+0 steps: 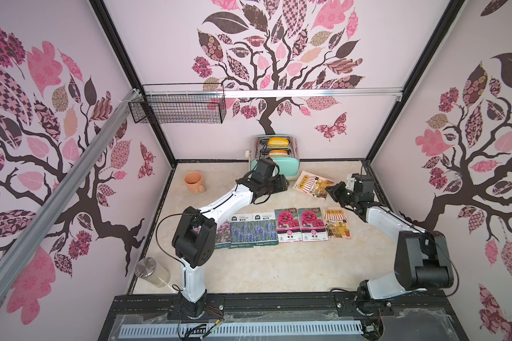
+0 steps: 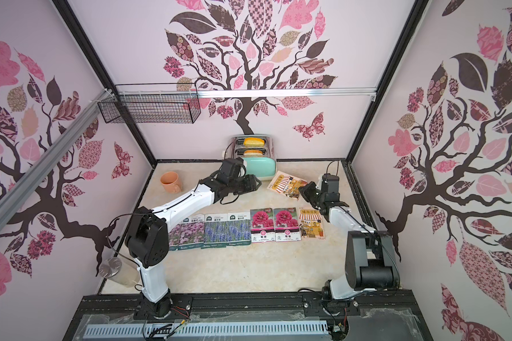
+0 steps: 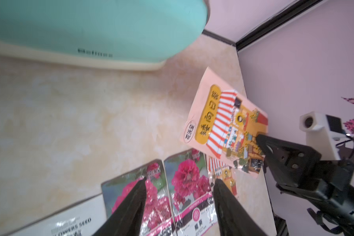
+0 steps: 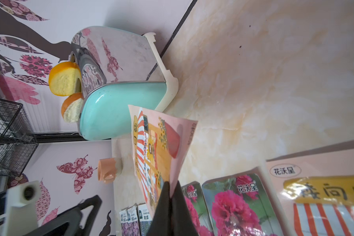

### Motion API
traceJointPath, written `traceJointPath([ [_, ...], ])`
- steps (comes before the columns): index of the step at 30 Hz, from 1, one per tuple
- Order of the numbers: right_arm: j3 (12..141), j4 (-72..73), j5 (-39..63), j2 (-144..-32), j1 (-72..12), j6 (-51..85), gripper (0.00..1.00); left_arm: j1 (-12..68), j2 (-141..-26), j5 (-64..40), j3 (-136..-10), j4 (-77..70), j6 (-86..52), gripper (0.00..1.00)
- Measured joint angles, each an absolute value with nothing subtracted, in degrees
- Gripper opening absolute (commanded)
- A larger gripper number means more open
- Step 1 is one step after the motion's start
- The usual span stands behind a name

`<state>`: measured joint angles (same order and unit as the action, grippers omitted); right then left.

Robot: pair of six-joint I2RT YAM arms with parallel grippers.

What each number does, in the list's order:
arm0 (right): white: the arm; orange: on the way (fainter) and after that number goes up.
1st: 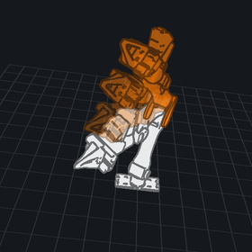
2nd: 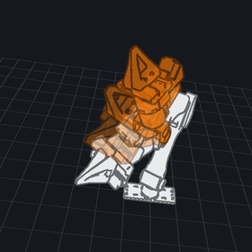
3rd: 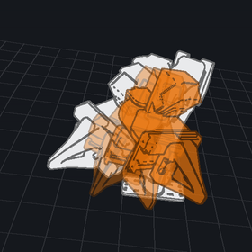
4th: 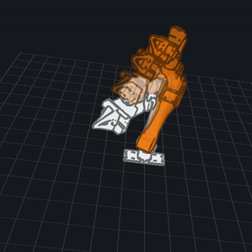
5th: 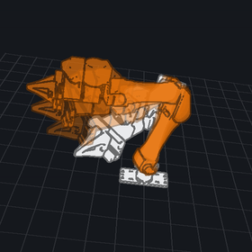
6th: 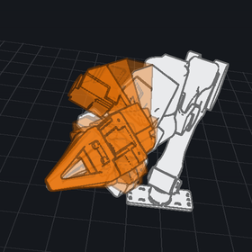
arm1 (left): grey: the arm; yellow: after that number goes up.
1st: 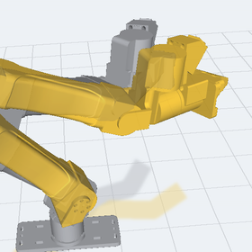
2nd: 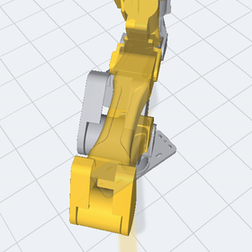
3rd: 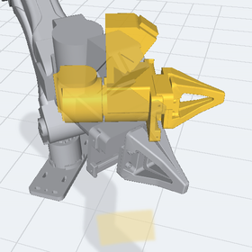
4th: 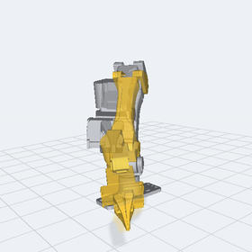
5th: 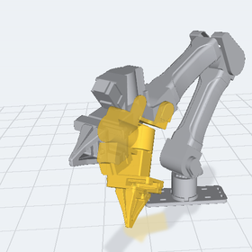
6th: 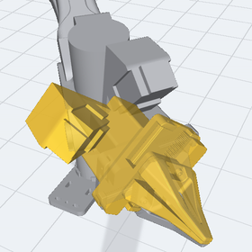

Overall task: Arrange the seed packets in a row
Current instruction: Place the seed packet at the center of the board.

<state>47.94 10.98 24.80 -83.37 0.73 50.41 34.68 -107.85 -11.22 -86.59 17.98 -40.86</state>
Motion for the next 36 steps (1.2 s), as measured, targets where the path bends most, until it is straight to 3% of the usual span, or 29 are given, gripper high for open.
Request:
traceJointPath([
  [5, 44.5, 11.9, 24.2, -74.4, 0.5, 52.5, 0.00, 35.8, -104.7, -12.2, -75.8, 13.3, -45.1, 0.57],
  [11, 39.8, 12.7, 23.6, -68.6, 0.0, 53.3, 0.00, 38.2, -102.3, -12.9, -73.3, 8.8, -47.7, 0.60],
  [36, 37.2, 15.1, 24.7, -68.4, -5.3, 57.7, 0.00, 39.9, -101.8, -17.8, -70.1, -4.8, -51.3, 0.60],
])
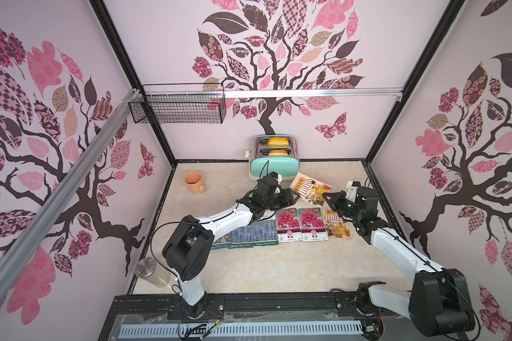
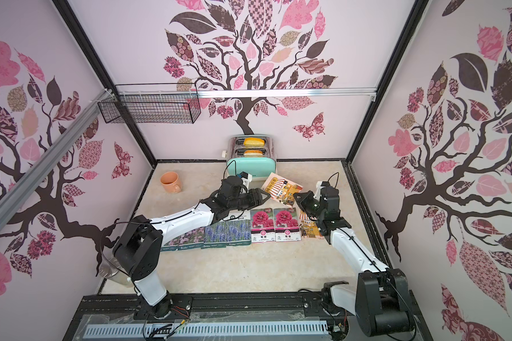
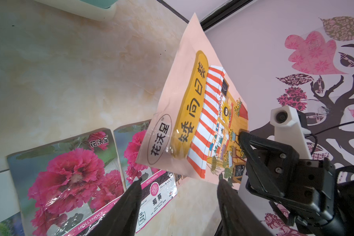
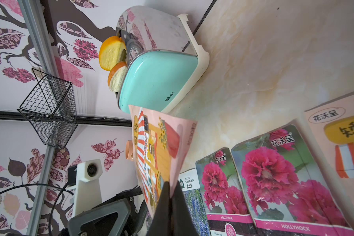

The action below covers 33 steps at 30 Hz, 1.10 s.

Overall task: Arrange the seed packets in a row
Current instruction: Place the seed packet at the center of the board.

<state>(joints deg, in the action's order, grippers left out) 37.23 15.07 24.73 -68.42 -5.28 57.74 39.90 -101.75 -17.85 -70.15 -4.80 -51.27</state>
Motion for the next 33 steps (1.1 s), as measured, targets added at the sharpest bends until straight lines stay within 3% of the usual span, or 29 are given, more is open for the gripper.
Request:
traceJointPath([
  [8, 37.2, 16.4, 25.4, -68.4, -7.0, 59.4, 0.00, 39.9, -103.2, -18.5, -70.2, -9.3, -52.0, 0.52],
  [12, 36.9, 17.5, 25.3, -68.4, -7.7, 60.2, 0.00, 39.9, -104.1, -18.7, -71.0, -11.5, -51.9, 0.34],
  [16, 36.8, 18.0, 25.3, -68.4, -7.8, 60.5, 0.00, 39.9, -105.4, -20.2, -72.8, -13.5, -51.8, 0.04],
  [19, 36.7, 18.6, 25.1, -68.4, -7.7, 60.5, 0.02, 39.9, -106.0, -21.3, -73.8, -14.4, -51.5, 0.00],
  [21, 36.7, 18.6, 25.1, -68.4, -7.7, 60.1, 0.38, 39.8, -106.4, -21.9, -74.4, -14.4, -51.4, 0.00],
  [22, 36.7, 18.3, 25.2, -68.4, -7.8, 59.3, 0.51, 39.7, -106.7, -22.1, -74.8, -14.4, -51.2, 0.00],
  [23, 37.2, 16.7, 25.3, -68.4, -7.9, 57.8, 0.57, 39.7, -106.9, -22.3, -75.2, -14.1, -50.9, 0.00],
  [29, 46.3, 0.9, 22.0, -68.3, -8.0, 41.0, 0.74, 39.5, -107.0, -25.9, -78.7, -6.8, -45.8, 0.00],
  [33, 51.9, -7.0, 21.4, -67.9, -6.1, 28.1, 0.78, 38.5, -107.4, -32.3, -82.7, 0.9, -39.7, 0.00],
])
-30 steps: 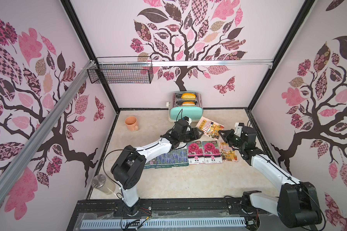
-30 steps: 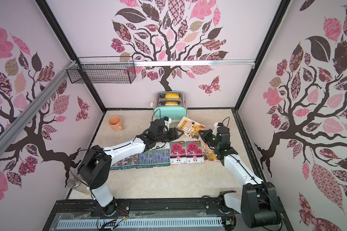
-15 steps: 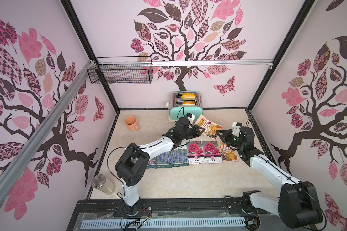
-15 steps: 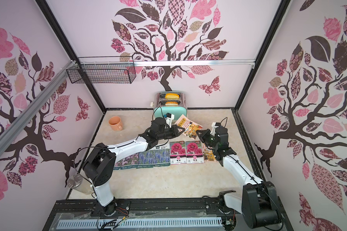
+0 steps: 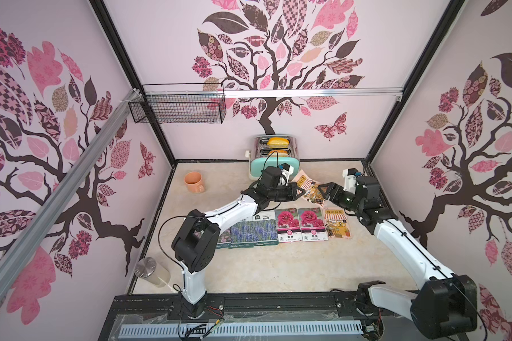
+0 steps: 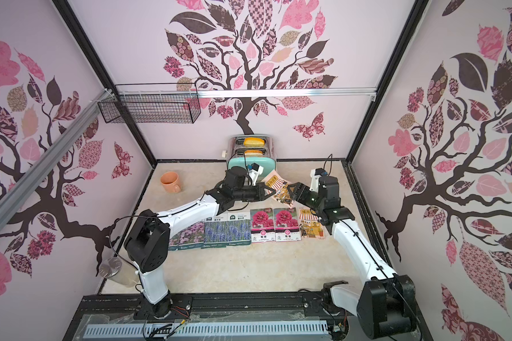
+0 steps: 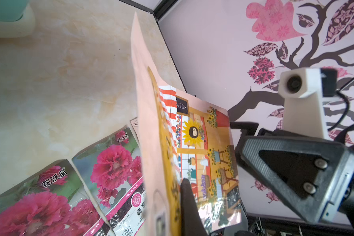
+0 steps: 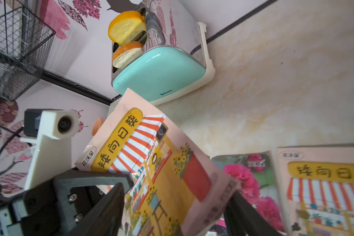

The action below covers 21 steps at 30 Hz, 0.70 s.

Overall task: Arrange the seed packets in a row
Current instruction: Place the seed packet at the center of the board.

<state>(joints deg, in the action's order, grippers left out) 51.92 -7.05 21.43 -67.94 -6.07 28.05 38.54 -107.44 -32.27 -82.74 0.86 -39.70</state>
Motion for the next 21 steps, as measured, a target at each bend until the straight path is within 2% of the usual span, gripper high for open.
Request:
traceJointPath([
  [9, 56.2, -17.0, 23.6, -74.0, -2.8, 16.4, 0.77, 37.4, -109.6, -45.3, -86.9, 16.7, -26.3, 0.00],
  [21, 53.6, -17.1, 36.4, -75.7, -2.8, 14.7, 0.73, 33.6, -108.9, -53.1, -85.0, 18.6, -24.3, 0.00],
])
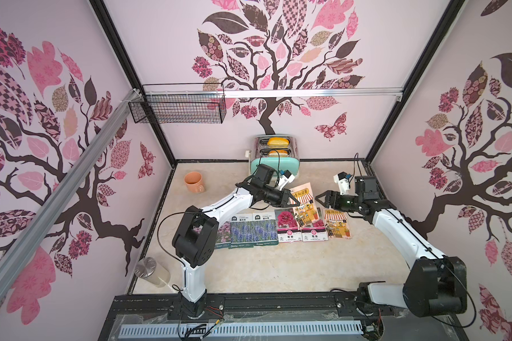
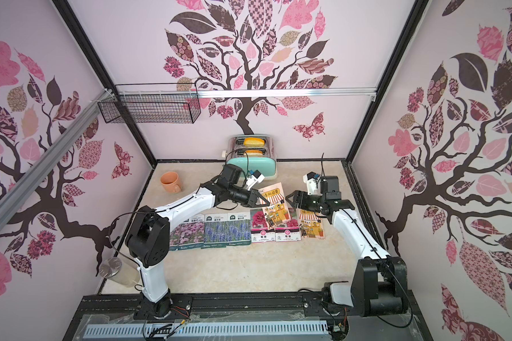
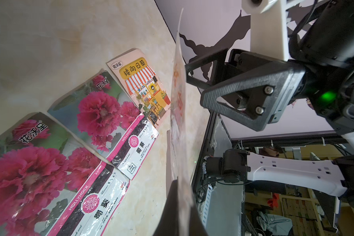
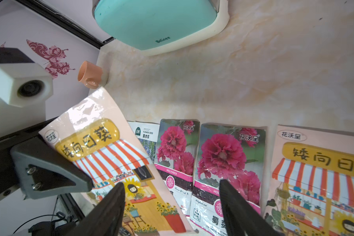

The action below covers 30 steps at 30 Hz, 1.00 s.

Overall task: Arrange the seed packets in a row
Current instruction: Place the seed packet at the center of the board.

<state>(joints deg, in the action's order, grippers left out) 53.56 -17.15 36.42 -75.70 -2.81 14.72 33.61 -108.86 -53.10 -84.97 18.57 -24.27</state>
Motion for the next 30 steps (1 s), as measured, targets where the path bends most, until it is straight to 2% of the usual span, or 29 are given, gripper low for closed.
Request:
traceJointPath([
  [8, 53.2, -15.8, 41.1, -76.9, -4.4, 14.7, 0.73, 33.5, -108.4, -57.7, -83.4, 15.9, -26.2, 0.00],
  [14, 53.2, -15.2, 42.3, -78.4, -5.5, 14.5, 0.65, 33.5, -107.6, -58.5, -83.4, 15.2, -27.2, 0.00],
  [22, 53.2, -15.1, 43.9, -78.4, -6.3, 14.3, 0.27, 33.5, -107.6, -58.6, -83.5, 14.5, -28.4, 0.00],
  [24, 53.2, -15.3, 43.9, -78.4, -6.2, 14.4, 0.20, 33.5, -107.8, -58.7, -83.9, 14.5, -28.6, 0.00],
  [25, 53.1, -15.3, 44.1, -78.4, -6.2, 14.4, 0.21, 33.5, -108.0, -58.8, -84.2, 14.5, -28.6, 0.00],
  [26, 53.1, -15.3, 44.3, -78.4, -6.2, 14.5, 0.27, 33.5, -108.2, -58.8, -84.6, 14.4, -28.6, 0.00],
  [29, 53.1, -15.2, 45.1, -78.4, -6.2, 14.5, 0.56, 33.5, -109.2, -59.3, -85.3, 14.2, -28.7, 0.00],
  [30, 53.1, -15.2, 45.2, -78.4, -6.2, 14.5, 0.57, 33.5, -109.4, -59.3, -85.3, 14.2, -28.6, 0.00],
])
